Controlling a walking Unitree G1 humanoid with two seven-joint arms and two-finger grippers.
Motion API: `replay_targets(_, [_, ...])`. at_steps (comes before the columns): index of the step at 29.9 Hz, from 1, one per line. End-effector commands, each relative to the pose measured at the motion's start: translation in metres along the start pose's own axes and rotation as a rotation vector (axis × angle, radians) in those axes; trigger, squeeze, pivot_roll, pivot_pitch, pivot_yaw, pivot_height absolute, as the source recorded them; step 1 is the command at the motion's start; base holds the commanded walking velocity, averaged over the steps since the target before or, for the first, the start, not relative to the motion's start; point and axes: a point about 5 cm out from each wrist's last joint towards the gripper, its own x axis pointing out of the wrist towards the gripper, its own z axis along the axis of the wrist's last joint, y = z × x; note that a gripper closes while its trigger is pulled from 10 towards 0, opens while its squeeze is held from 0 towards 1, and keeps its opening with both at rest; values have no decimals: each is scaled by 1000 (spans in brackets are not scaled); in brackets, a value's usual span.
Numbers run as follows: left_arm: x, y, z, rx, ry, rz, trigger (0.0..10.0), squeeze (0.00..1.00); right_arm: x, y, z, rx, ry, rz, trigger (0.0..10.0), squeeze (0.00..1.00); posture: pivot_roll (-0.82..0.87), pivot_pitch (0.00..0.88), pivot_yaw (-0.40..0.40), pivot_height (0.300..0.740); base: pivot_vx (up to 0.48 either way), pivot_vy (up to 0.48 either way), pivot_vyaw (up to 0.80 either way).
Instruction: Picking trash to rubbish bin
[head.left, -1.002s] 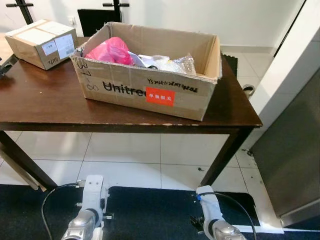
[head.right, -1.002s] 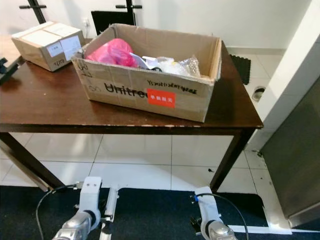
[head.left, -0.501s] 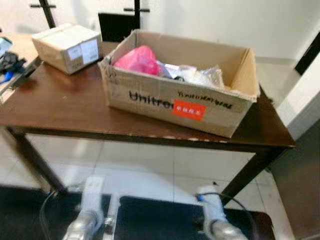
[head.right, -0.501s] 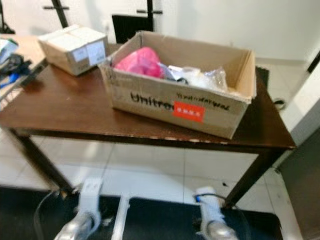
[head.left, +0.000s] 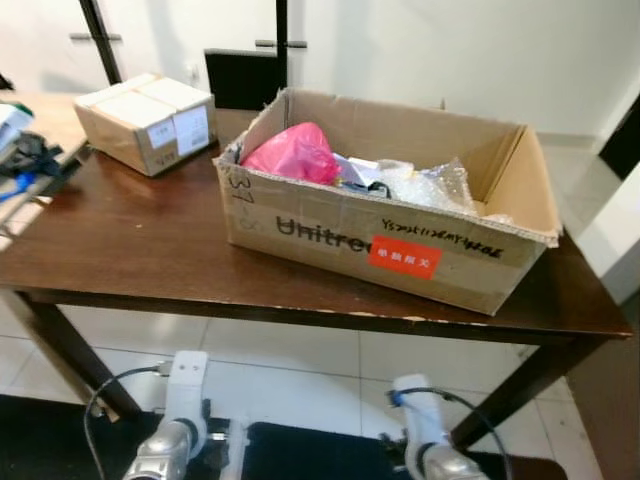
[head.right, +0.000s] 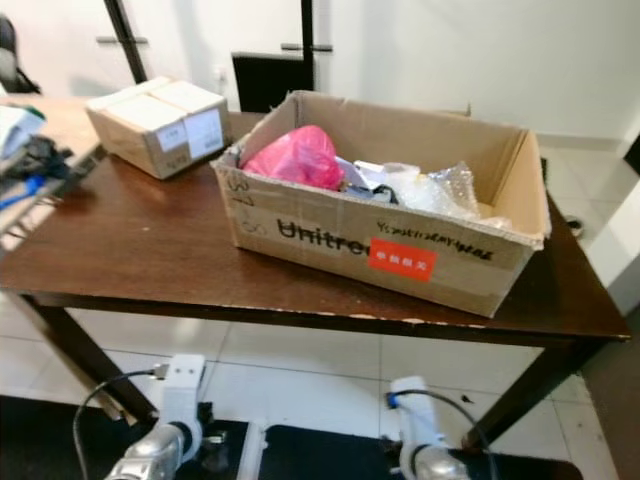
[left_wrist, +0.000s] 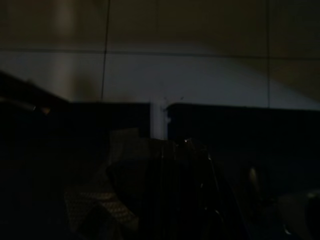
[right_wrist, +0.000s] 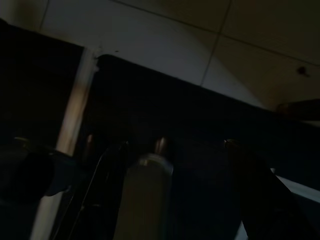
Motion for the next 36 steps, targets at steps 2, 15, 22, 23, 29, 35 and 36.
replay_targets(2, [-2,2,-8,1,28,3,10000,0,-2,-7,-5,5,18,-21,10000,0,-96,87,38,740,251,0,0])
replay_targets(15, [0,-2,-5,29,24,-38,10000,0,-2,-11,-3,4,18,-27,10000,0,-97,98,25,740,0,-74,0])
replay_targets(22, [0,-5,-5,9,16,-43,10000,0,-2,-11,-1,2,16,-27,10000,0,-99,99,22,740,0,-206,0])
replay_targets(23, [1,-6,-2,17,3,-65,10000,0,-2,-12,-1,-2,17,-26,10000,0,-99,99,22,740,0,0,0])
replay_targets(29, [-4,-11,22,23,-132,-293,10000,0,-1,-17,11,-17,-8,14,10000,0,-94,104,18,740,0,0,0])
replay_targets(35, [-26,0,28,261,-144,-564,10000,0,0,-14,38,-115,-36,220,10000,0,-90,107,18,740,0,0,0])
replay_targets(36, [-31,3,29,288,-138,-611,10000,0,-1,-13,41,-125,-32,262,10000,0,-90,107,17,740,0,0,0])
